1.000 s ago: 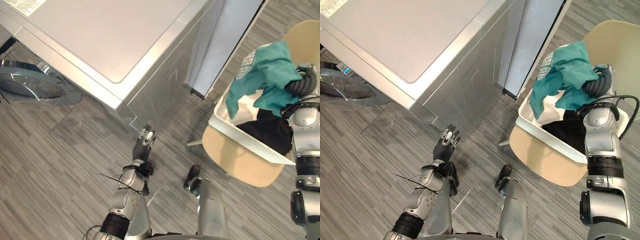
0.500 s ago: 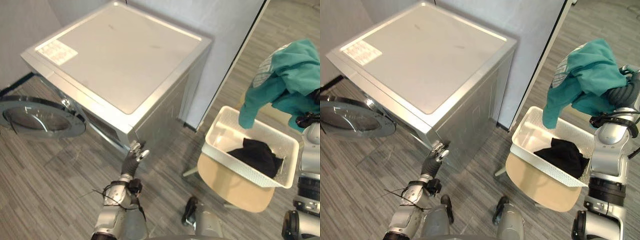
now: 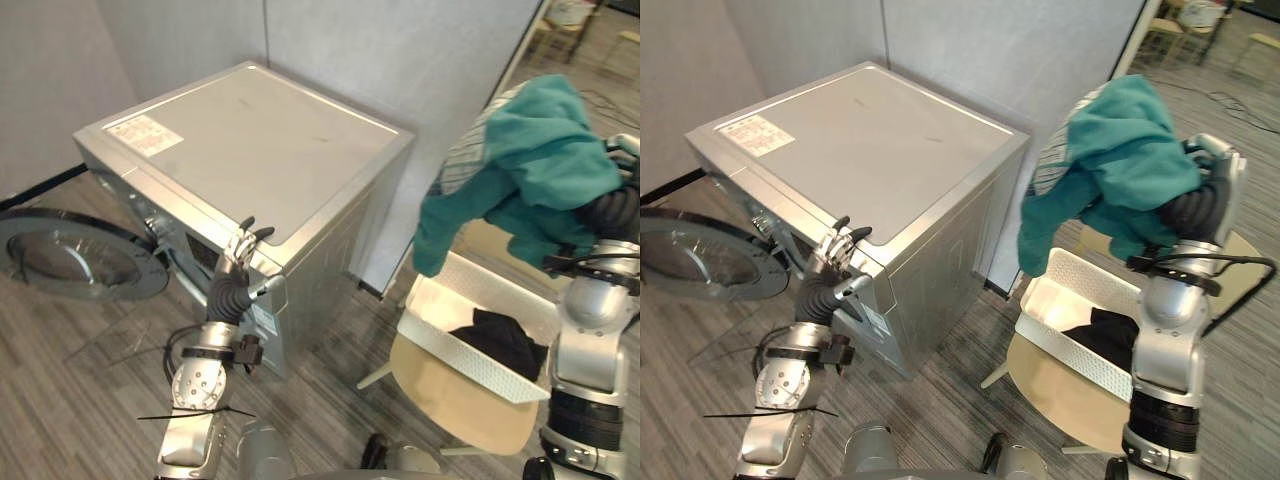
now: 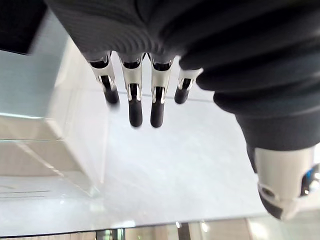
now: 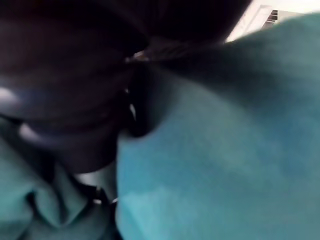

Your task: Pick up the laundry basket with both hands and put the clothes into the washing machine.

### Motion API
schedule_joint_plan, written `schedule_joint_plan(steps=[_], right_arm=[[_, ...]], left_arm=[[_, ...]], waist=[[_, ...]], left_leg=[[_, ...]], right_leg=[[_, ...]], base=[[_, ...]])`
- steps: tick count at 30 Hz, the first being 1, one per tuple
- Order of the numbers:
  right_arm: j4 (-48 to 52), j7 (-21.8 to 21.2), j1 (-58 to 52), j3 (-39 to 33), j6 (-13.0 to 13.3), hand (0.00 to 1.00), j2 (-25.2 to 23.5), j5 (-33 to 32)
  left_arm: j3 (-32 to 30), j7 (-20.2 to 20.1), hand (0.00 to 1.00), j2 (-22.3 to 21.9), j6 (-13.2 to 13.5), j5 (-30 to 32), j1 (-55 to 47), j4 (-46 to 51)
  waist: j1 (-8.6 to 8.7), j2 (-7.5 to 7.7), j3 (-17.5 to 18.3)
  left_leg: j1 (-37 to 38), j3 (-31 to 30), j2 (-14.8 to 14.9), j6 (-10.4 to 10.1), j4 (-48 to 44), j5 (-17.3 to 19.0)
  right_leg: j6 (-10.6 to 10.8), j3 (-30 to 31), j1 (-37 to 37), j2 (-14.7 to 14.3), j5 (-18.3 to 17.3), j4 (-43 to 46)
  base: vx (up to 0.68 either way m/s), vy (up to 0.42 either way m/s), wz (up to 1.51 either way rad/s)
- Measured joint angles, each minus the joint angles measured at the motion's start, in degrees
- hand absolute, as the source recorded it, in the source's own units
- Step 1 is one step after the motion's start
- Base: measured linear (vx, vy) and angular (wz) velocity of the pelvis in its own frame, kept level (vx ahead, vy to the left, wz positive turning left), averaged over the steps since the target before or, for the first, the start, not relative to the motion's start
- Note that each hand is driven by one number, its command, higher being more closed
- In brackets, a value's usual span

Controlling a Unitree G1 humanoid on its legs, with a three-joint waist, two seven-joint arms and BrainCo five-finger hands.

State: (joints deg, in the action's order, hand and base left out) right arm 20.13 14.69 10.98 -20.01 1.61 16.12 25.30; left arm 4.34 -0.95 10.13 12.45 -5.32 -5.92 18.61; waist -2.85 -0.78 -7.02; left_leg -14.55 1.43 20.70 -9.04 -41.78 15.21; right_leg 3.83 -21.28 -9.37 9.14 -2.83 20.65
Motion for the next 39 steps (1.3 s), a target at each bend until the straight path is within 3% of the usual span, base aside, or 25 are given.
schedule_joint_plan(steps=[1,2,3,5,6,7,8,9,10,12,13,15,18,19,22,25,28,31,35,36,39], right_arm=[[0.2,-0.2,-0.5,0.1,0.2,1.00,-0.3,0.0],[0.5,-0.4,-0.6,-0.2,0.2,1.00,-0.5,0.0],[1.2,-0.7,-0.6,-1.3,0.4,1.00,-1.7,0.0],[2.8,-0.6,-0.5,-2.7,0.6,1.00,-2.0,0.1],[3.5,-0.6,-0.4,-2.6,0.6,1.00,-2.2,0.1],[3.4,-0.5,0.1,-1.9,0.5,1.00,-2.2,0.1],[3.3,-0.4,0.7,-1.4,0.4,1.00,-2.2,0.1],[3.1,-0.4,1.6,-0.8,0.3,1.00,-2.2,0.1],[2.4,-0.3,3.7,1.0,0.2,1.00,-2.3,0.1],[2.2,0.0,6.5,4.3,0.2,1.00,-2.4,0.1],[2.2,0.2,9.5,6.7,0.7,1.00,-2.6,0.1],[1.9,0.5,12.8,8.5,0.7,1.00,-3.0,0.1],[-1.0,0.4,17.1,11.4,0.4,1.00,-4.2,0.1],[-2.1,0.4,19.2,12.4,0.2,1.00,-4.3,0.1],[-2.3,0.1,22.7,14.4,0.0,1.00,-4.3,0.0],[-2.9,-0.3,23.4,15.1,-0.4,1.00,-4.2,-0.6],[-1.1,-1.3,23.2,15.2,-0.4,1.00,-3.2,-2.1],[1.6,-1.4,22.9,15.3,-0.3,1.00,-3.1,-3.2],[1.6,-2.5,22.9,15.3,0.2,1.00,-3.0,-5.1],[1.7,-2.9,22.9,15.3,0.3,1.00,-2.9,-5.1],[1.7,-3.7,22.9,15.2,0.3,1.00,-3.0,-5.6]], left_arm=[[0.5,0.5,0.00,0.7,0.5,1.2,2.7,0.0],[1.1,1.1,0.00,1.3,0.7,1.7,4.3,0.0],[2.5,1.5,0.00,3.6,0.9,1.7,8.4,0.0],[4.7,1.4,0.00,5.2,2.4,2.1,13.5,0.1],[5.2,1.5,0.00,5.7,3.4,2.5,15.8,0.2],[5.2,2.0,0.00,5.8,4.0,3.0,17.5,0.3],[5.1,2.6,0.00,5.7,4.2,3.5,18.7,0.4],[4.8,2.9,0.00,5.7,4.2,3.8,19.3,0.7],[4.7,3.9,0.00,6.2,4.2,3.8,20.1,1.3],[5.1,5.0,0.00,6.6,4.2,4.0,20.6,2.8],[5.8,5.3,0.00,6.6,4.2,4.4,21.3,5.7],[8.1,5.4,0.00,6.7,4.4,5.6,24.7,6.8],[10.6,4.9,0.00,6.9,4.0,6.6,29.4,6.0],[11.4,4.7,0.00,7.0,3.8,6.6,32.2,4.8],[11.7,4.1,0.00,7.1,2.6,6.4,35.9,1.3],[14.2,1.7,0.00,6.5,-0.6,4.5,36.8,-5.1],[18.6,-0.5,0.00,5.6,-3.2,3.1,38.4,-8.2],[20.0,-1.6,0.00,4.1,-3.7,3.2,40.6,-10.0],[20.0,-1.7,0.00,4.7,-4.6,3.2,42.6,-10.6],[20.0,-2.0,0.00,4.7,-4.7,3.2,42.8,-11.4],[20.0,-2.6,0.00,4.0,-5.7,3.2,44.9,-13.6]], waist=[[0.84,-0.55,0.4],[1.43,-0.35,0.9],[2.04,1.93,1.1],[2.10,2.23,1.3],[1.99,2.14,1.2],[2.07,1.67,1.0],[1.93,1.12,0.7],[1.88,0.98,0.6],[1.80,1.05,0.1],[1.20,1.25,0.1],[0.38,1.31,0.2],[0.35,1.67,0.4],[0.38,2.55,1.0],[-0.22,2.68,1.1],[-2.18,2.95,1.5],[-2.33,2.58,1.5],[-2.17,2.70,1.6],[-2.36,2.87,1.5],[-2.10,2.93,1.4],[-1.14,3.12,1.6],[-0.94,3.18,1.7]], left_leg=[[0.4,-0.3,-1.4,-1.9,2.5,3.6],[0.5,0.2,-2.3,-1.2,4.2,5.7],[-0.7,2.2,-5.5,0.0,5.1,6.0],[-3.3,4.0,-8.6,2.5,4.0,6.1],[-4.3,5.3,-10.3,4.5,3.3,5.8],[-4.9,7.3,-11.3,8.2,2.9,4.7],[-4.7,8.6,-11.4,9.6,3.3,4.3],[-4.4,10.1,-11.4,11.0,3.5,4.1],[-2.6,12.6,-11.4,12.0,4.2,4.0],[1.2,15.6,-11.5,12.8,6.4,3.9],[3.2,18.2,-11.7,13.3,8.7,3.3],[2.9,19.1,-12.9,13.8,11.5,1.7],[3.0,20.6,-15.1,14.1,17.3,-2.3],[2.3,21.0,-15.8,14.1,19.6,-4.4],[0.0,22.4,-15.9,13.5,22.3,-7.5],[-0.9,21.5,-13.9,13.4,22.7,-10.0],[-0.8,20.1,-12.9,12.6,22.6,-10.8],[-1.1,18.5,-11.6,11.7,21.3,-11.4],[-0.7,12.3,-13.3,9.3,24.2,-13.4],[0.4,12.2,-14.0,9.5,28.2,-15.9],[3.3,12.5,-15.9,9.3,39.6,-22.1]], right_leg=[[1.4,0.8,-0.4,0.6,1.6,-1.1],[2.1,1.0,-1.1,1.3,2.4,-2.1],[2.8,1.6,-2.5,4.5,4.1,-4.0],[2.0,3.7,-3.9,6.2,5.2,-7.3],[0.1,4.8,-4.7,7.1,4.9,-8.7],[-5.1,4.8,-5.5,8.2,2.1,-8.5],[-7.9,4.4,-6.6,9.1,-0.9,-6.2],[-7.5,3.9,-7.9,9.9,-1.9,-2.6],[-6.8,2.3,-8.9,10.5,-2.4,8.5],[-6.7,-0.3,-5.7,8.9,-4.1,20.6],[-5.9,-2.2,-3.2,6.7,-8.0,24.0],[-4.7,-2.2,-1.6,5.5,-9.6,26.1],[-2.8,0.4,1.5,3.5,-11.6,21.9],[-2.0,3.3,3.0,1.2,-13.4,13.8],[-1.2,7.4,5.6,-2.1,-14.1,-0.2],[-2.1,6.9,8.2,-5.4,-10.5,-7.5],[-3.1,6.0,9.7,-7.0,-9.6,-9.3],[-3.6,5.8,10.0,-8.4,-9.3,-8.8],[-4.8,6.7,9.6,-9.0,-8.3,-9.6],[-4.7,6.6,9.7,-8.9,-7.3,-10.9],[-4.7,6.4,8.7,-8.7,-5.0,-13.9]], base=[[-0.10,0.335,0.00],[-0.18,0.520,0.11],[-0.20,0.461,0.12],[-0.17,0.359,-0.03],[-0.15,0.337,-0.19],[-0.14,0.406,-0.27],[-0.13,0.365,-0.28],[-0.07,0.256,-0.44],[-0.05,0.210,-0.51],[-0.05,0.196,-0.77],[-0.09,0.128,-0.85],[-0.12,0.067,-0.44],[-0.13,-0.011,-0.12],[-0.12,-0.050,-0.08],[-0.13,-0.111,-0.22],[-0.06,-0.118,-0.01],[-0.04,-0.122,0.14],[-0.07,-0.112,0.03],[-0.09,-0.039,-0.08],[-0.10,0.008,0.08],[-0.12,0.038,0.03]])
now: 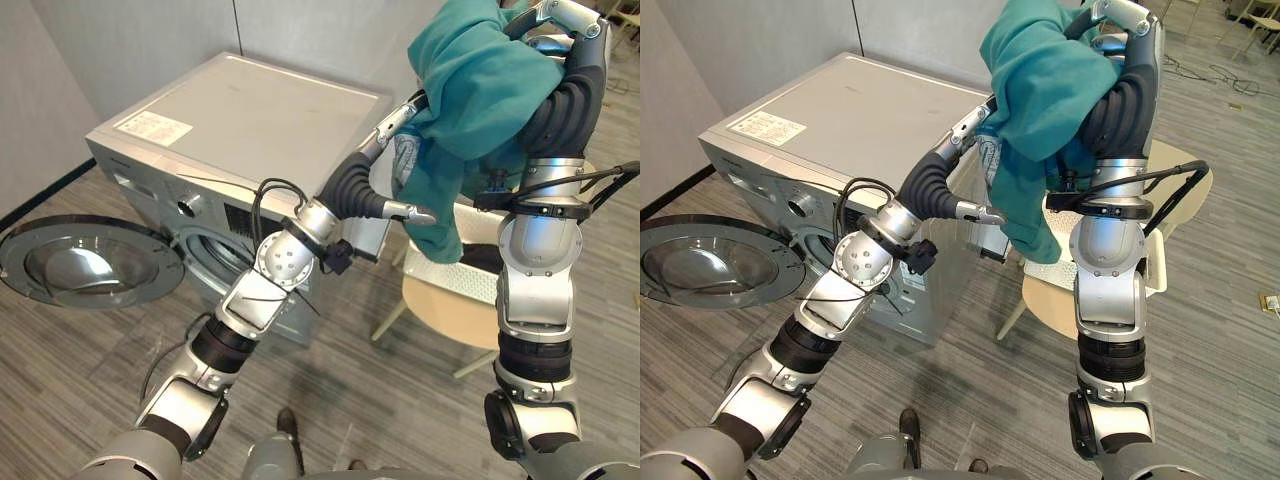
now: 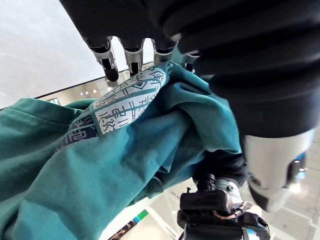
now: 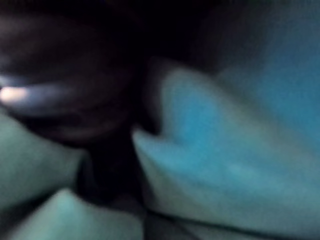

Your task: Pick up the laundry basket with both hands and put the clothes into the washing machine.

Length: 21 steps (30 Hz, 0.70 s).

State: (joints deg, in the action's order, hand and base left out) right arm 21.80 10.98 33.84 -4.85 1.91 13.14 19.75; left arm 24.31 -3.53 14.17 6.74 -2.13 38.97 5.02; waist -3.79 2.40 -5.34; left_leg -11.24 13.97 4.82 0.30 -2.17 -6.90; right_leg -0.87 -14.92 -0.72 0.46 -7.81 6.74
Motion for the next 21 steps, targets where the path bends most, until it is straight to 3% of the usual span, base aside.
schedule_joint_plan(steps=[4,11,14,21], right_arm=[[0.0,-0.2,0.0,-0.2,0.0,1.00,-0.4,-1.4],[-0.6,-0.2,-0.1,2.7,0.4,1.00,-0.6,-5.5],[-2.3,-1.1,-0.4,3.2,1.9,1.00,-0.5,-8.8],[-3.5,-1.4,-4.8,4.2,4.0,1.00,0.3,-15.0]], left_arm=[[0.0,0.0,0.00,-1.4,-0.8,-1.7,0.7,-1.2],[0.2,1.2,0.00,-0.7,-0.6,-5.4,0.8,-1.6],[1.0,1.1,0.00,0.8,0.3,-7.8,0.8,-2.1],[3.2,-0.7,0.00,5.2,1.3,-8.5,0.5,-2.9]], waist=[[0.58,-0.03,0.0],[1.57,-0.07,0.1],[1.69,-0.36,0.3],[1.97,-2.21,1.6]], left_leg=[[2.7,0.3,-1.0,0.9,7.6,-4.1],[4.2,1.5,-2.2,1.0,7.7,-4.1],[4.4,1.9,-2.0,0.7,8.0,-4.0],[4.5,2.1,-2.0,1.0,8.1,-4.1]], right_leg=[[0.4,0.1,-0.4,-0.2,1.2,-1.0],[1.4,1.2,0.4,1.1,1.7,-1.8],[1.4,1.8,0.4,1.0,1.8,-2.1],[1.6,2.2,1.2,0.8,2.8,-3.7]], base=[[-0.03,0.062,-0.02],[0.03,0.063,-0.06],[-0.01,0.017,-0.09],[0.04,0.001,-0.03]])
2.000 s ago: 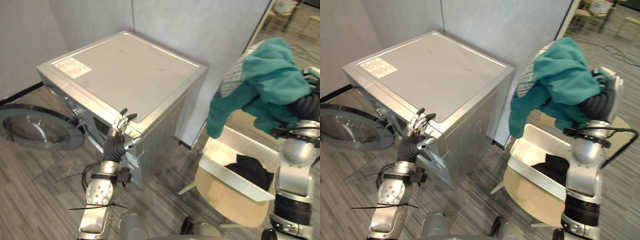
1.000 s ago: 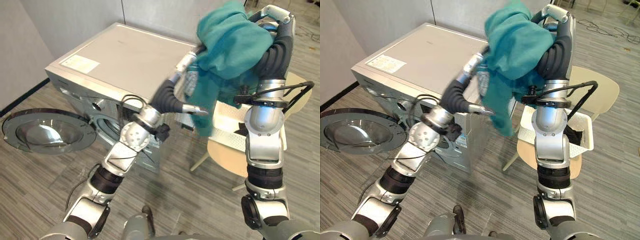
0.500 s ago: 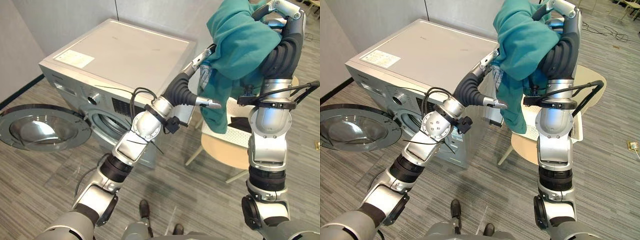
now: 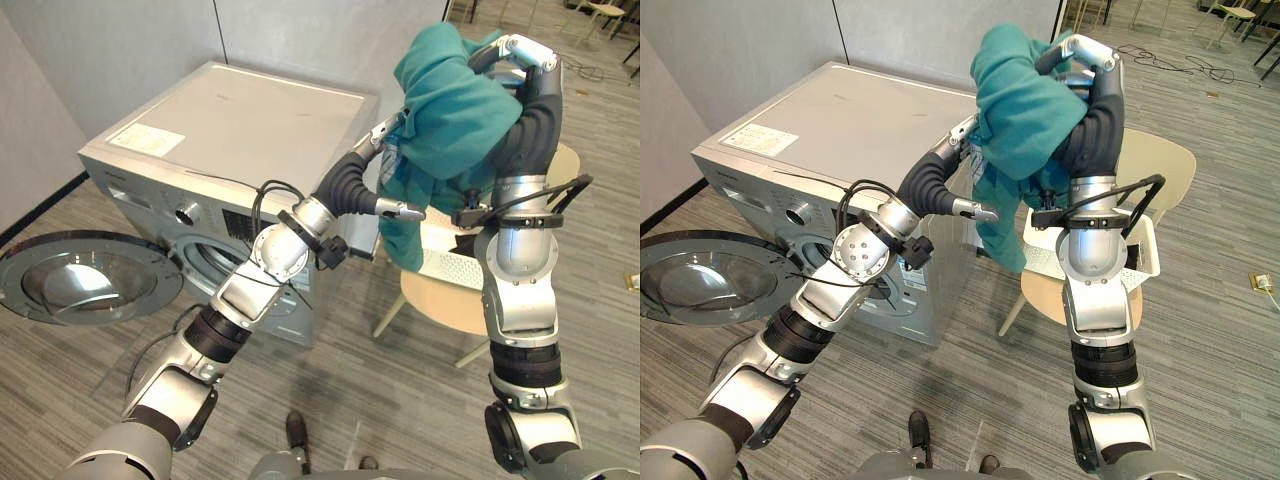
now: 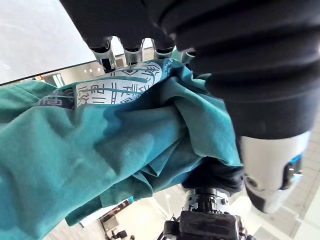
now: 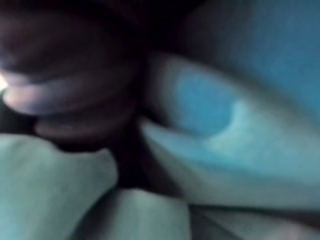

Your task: Pick up the laundry basket with both hands and put the clothes into the washing machine.

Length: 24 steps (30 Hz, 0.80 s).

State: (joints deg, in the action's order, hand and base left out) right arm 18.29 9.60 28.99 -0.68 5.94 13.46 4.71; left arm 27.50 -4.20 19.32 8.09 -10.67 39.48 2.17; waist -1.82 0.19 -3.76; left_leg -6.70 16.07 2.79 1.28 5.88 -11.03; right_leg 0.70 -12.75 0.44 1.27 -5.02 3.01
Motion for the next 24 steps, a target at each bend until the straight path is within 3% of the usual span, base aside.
schedule_joint_plan(steps=[5,8,16,20,24], right_arm=[[0.0,-2.4,-2.3,0.9,-0.1,1.00,0.5,-2.7],[0.0,-2.4,-3.7,1.5,-0.8,1.00,0.2,-4.5],[-2.2,-2.3,-4.2,5.9,-3.4,1.00,-3.0,-6.5],[-2.1,-2.2,-4.2,8.4,-3.7,1.00,-4.5,-7.6],[-2.1,-1.8,-4.2,9.8,-4.1,1.00,-6.4,-7.6]], left_arm=[[0.0,-1.8,0.00,-0.5,-1.4,0.1,-2.6,-0.1],[-0.3,-1.7,0.00,-4.0,-3.5,0.4,-2.6,-2.6],[-1.0,1.9,0.00,-11.7,-7.8,5.8,-2.2,-11.0],[-0.9,2.0,0.00,-13.1,-9.1,6.2,-1.8,-13.3],[-1.0,4.7,0.00,-14.4,-9.5,9.3,-1.8,-14.1]], waist=[[0.87,-0.37,0.3],[0.91,-0.39,0.5],[0.95,-0.52,1.6],[0.97,-0.52,1.7],[0.92,-0.50,1.7]], left_leg=[[-0.2,-0.5,0.0,0.0,0.0,0.0],[-0.5,-1.1,-0.1,0.0,0.0,-0.1],[-0.7,-2.0,-0.4,0.0,0.0,-0.1],[-0.7,-2.0,-0.4,0.0,0.0,-0.1],[-0.7,-2.3,-0.6,0.0,0.0,-0.1]], right_leg=[[-0.1,-0.5,0.5,-0.2,0.5,-1.2],[0.0,-1.1,0.5,-0.2,0.6,-1.3],[0.0,-1.5,0.7,-0.1,0.5,-1.3],[0.0,-1.5,0.7,-0.1,0.5,-1.3],[0.1,-1.7,0.7,0.1,0.4,-1.2]], base=[[0.05,-0.008,0.04],[0.05,-0.004,0.09],[0.04,-0.001,0.05],[0.03,0.005,0.00],[0.03,0.011,0.03]])
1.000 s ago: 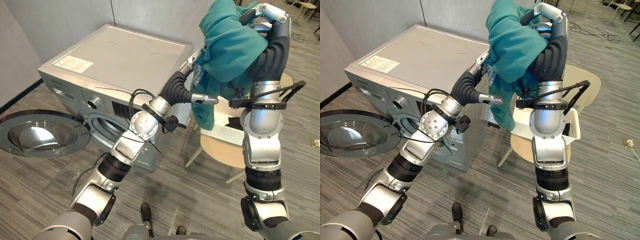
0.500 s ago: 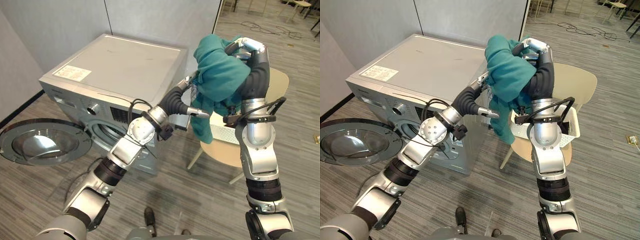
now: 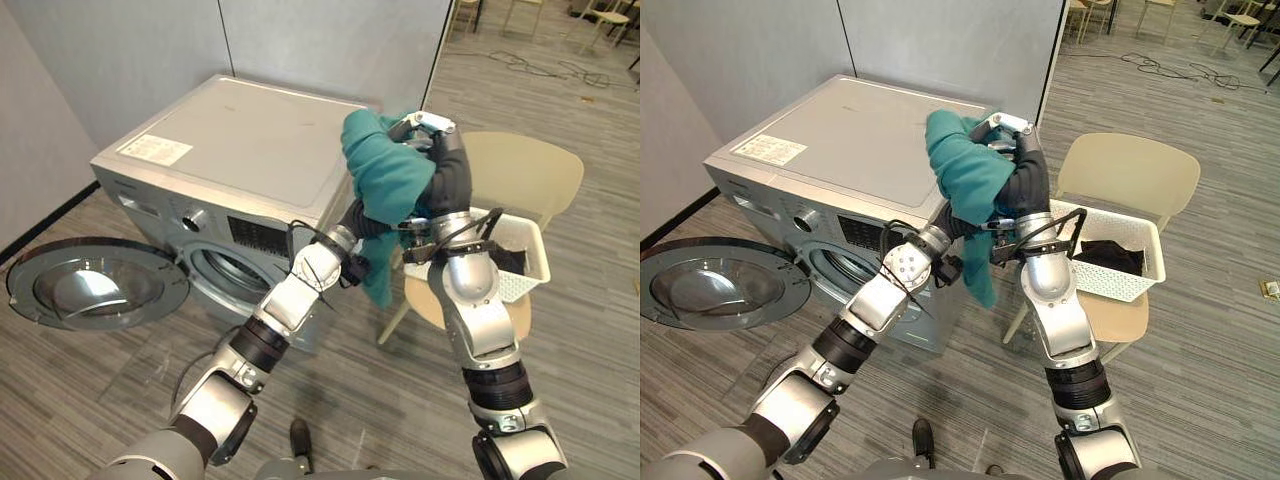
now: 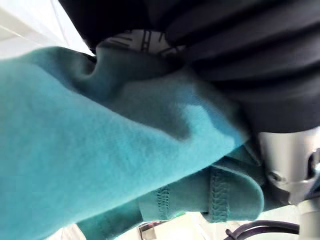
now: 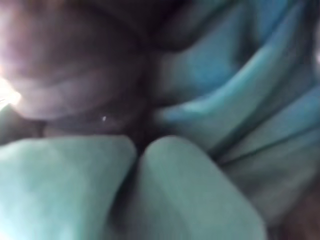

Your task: Pick up the laundry basket with both hands and put the clothes into the washing machine.

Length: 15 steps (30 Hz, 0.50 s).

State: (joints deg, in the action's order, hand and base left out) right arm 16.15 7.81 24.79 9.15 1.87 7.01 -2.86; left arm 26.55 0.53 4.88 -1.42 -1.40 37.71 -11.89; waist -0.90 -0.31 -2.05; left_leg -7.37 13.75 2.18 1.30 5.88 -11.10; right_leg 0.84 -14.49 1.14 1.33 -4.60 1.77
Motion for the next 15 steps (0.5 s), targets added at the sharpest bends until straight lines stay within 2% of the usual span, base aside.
schedule_joint_plan(steps=[8,9,15], right_arm=[[0.2,2.0,0.0,1.0,-0.1,1.00,-1.3,-0.1],[0.3,2.1,0.0,1.0,-0.1,1.00,-1.3,-0.1],[0.3,2.1,0.0,1.4,0.4,1.00,-1.5,-0.6]], left_arm=[[0.1,3.4,0.00,-1.4,-0.1,3.3,2.2,-2.4],[0.1,3.5,1.00,-1.4,0.0,3.3,2.2,-2.4],[0.2,4.6,1.00,-1.4,0.8,3.1,2.2,-1.7]], waist=[[-0.05,0.03,0.0],[-0.05,0.03,0.0],[-0.02,0.02,0.0]], left_leg=[[0.0,-0.3,-0.5,0.0,0.0,0.0],[0.0,-0.3,-0.5,0.0,0.0,0.0],[0.0,-0.3,-0.5,0.0,0.0,0.0]], right_leg=[[0.4,-0.3,0.0,0.5,-0.2,0.2],[0.4,-0.3,0.0,0.5,-0.2,0.2],[0.4,-0.3,0.0,0.5,-0.2,0.2]], base=[[0.03,0.016,0.02],[0.03,0.008,0.01],[0.03,0.001,0.00]])
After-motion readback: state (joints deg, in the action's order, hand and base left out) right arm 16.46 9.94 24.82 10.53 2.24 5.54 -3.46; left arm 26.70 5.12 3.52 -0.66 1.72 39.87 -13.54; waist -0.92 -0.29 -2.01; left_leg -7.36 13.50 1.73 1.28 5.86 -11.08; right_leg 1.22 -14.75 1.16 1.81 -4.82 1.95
